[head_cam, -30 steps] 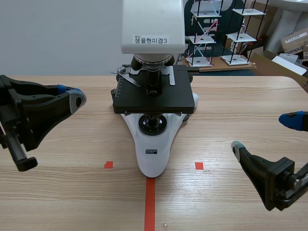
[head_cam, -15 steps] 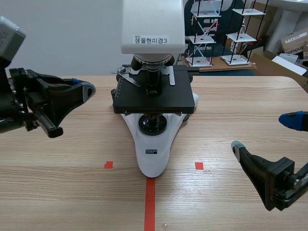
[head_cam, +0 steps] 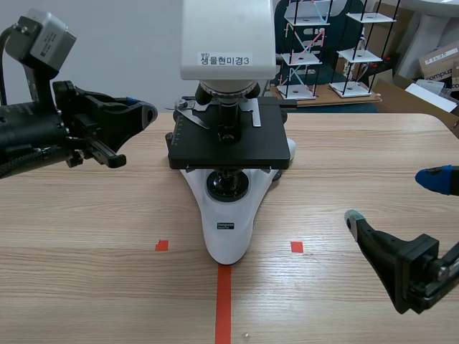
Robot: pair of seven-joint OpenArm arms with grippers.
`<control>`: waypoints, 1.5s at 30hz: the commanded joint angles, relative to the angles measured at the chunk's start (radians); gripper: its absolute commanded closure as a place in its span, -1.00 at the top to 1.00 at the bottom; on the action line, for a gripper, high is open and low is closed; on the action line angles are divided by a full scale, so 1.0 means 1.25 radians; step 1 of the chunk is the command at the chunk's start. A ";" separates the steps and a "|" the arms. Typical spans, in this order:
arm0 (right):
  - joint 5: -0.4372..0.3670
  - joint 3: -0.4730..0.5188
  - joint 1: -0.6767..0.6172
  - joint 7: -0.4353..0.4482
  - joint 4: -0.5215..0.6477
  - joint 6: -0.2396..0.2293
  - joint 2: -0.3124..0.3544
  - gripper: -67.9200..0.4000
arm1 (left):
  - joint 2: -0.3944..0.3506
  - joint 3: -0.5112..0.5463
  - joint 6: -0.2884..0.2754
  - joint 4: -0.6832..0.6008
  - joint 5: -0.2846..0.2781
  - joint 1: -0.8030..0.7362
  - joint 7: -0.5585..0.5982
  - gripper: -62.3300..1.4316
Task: Point at the stage clip
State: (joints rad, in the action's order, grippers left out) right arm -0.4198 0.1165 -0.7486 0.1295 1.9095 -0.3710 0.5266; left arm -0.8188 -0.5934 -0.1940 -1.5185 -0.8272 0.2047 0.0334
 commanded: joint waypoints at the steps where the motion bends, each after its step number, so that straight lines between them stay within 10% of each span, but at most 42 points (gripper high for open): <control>1: -0.009 0.006 -0.001 0.012 0.011 0.003 0.009 1.00 | 0.008 -0.003 -0.002 -0.002 -0.003 0.013 0.008 -0.84; 45: -0.009 0.006 -0.001 0.012 0.011 0.003 0.009 1.00 | 0.029 -0.015 -0.002 0.020 0.001 0.038 -0.019 -0.84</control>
State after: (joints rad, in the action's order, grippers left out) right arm -0.4198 0.1165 -0.7486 0.1295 1.9095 -0.3706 0.5266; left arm -0.7841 -0.6140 -0.1940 -1.4807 -0.8204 0.2390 -0.0006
